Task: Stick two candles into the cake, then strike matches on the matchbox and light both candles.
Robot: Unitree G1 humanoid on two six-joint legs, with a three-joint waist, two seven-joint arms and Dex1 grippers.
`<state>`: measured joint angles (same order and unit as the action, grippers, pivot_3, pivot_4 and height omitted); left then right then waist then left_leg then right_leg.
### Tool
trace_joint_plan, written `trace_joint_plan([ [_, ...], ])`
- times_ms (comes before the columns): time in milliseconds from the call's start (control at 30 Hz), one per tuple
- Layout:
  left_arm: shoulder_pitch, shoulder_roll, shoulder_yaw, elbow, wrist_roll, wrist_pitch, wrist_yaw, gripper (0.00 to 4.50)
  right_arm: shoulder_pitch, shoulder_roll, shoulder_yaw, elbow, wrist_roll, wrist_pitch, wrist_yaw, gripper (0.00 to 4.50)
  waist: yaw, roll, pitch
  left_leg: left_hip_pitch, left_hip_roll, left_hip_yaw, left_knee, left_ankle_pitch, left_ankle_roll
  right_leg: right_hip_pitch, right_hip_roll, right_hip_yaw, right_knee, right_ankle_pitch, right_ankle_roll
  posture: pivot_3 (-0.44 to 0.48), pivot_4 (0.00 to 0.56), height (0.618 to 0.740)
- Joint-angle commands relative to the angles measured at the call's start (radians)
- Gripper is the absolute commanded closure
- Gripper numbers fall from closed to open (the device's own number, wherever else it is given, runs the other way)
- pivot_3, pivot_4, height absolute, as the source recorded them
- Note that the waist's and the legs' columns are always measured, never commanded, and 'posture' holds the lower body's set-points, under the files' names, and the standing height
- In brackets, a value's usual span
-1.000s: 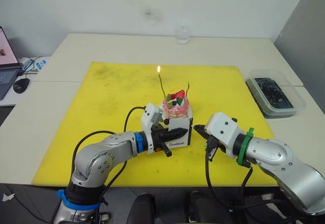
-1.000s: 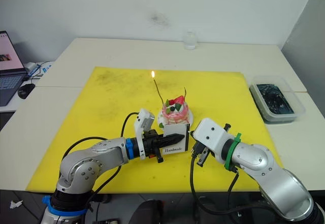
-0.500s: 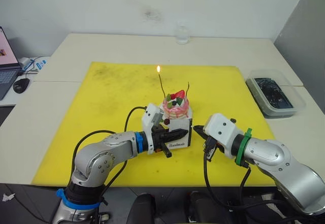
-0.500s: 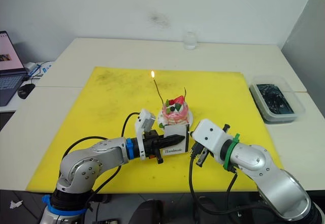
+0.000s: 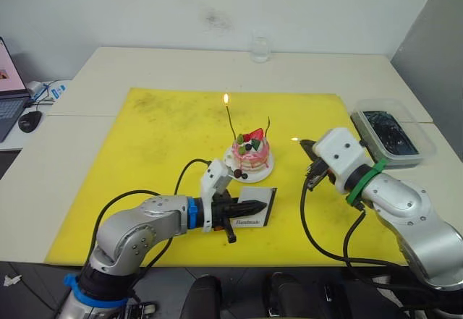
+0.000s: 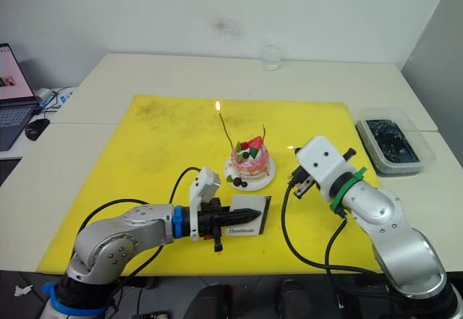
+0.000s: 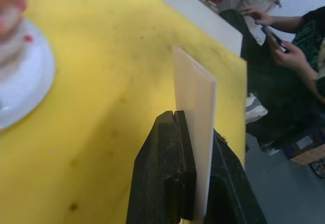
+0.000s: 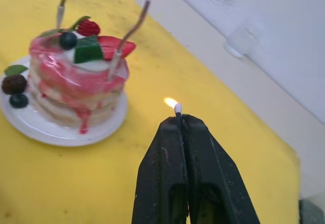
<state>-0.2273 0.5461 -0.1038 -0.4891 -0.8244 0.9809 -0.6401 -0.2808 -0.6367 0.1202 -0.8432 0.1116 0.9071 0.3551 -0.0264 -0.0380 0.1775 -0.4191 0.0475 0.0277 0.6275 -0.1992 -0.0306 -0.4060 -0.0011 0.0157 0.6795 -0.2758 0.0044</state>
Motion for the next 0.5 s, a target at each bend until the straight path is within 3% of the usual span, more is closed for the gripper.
trace_joint_plan([
  [33,0.006,0.002,0.041,-0.036,-0.025,0.002,0.01,4.5,-0.026,0.01,-0.014,-0.059,0.01,-0.019,0.012,4.48,0.0,0.0,0.0,0.0,0.0,0.0,0.0,0.0,0.0,0.0,0.0,0.0,0.0,0.0,0.0,0.0,0.15,0.74],
  [267,0.006,-0.009,0.043,-0.036,-0.023,0.004,0.022,4.5,-0.176,0.062,0.09,0.034,-0.027,-0.065,0.014,4.48,-0.002,0.0,0.0,0.001,0.0,0.001,0.001,0.0,0.0,0.0,0.0,0.001,0.0,0.0,0.0,0.0,0.15,0.74],
  [500,-0.003,-0.024,0.037,-0.032,-0.016,0.002,0.03,4.5,-0.23,0.084,0.138,0.159,-0.08,-0.155,0.02,4.48,-0.001,0.0,0.0,-0.001,-0.001,0.001,0.0,0.0,0.0,0.0,0.0,0.001,0.0,0.0,0.0,0.0,0.15,0.74],
])
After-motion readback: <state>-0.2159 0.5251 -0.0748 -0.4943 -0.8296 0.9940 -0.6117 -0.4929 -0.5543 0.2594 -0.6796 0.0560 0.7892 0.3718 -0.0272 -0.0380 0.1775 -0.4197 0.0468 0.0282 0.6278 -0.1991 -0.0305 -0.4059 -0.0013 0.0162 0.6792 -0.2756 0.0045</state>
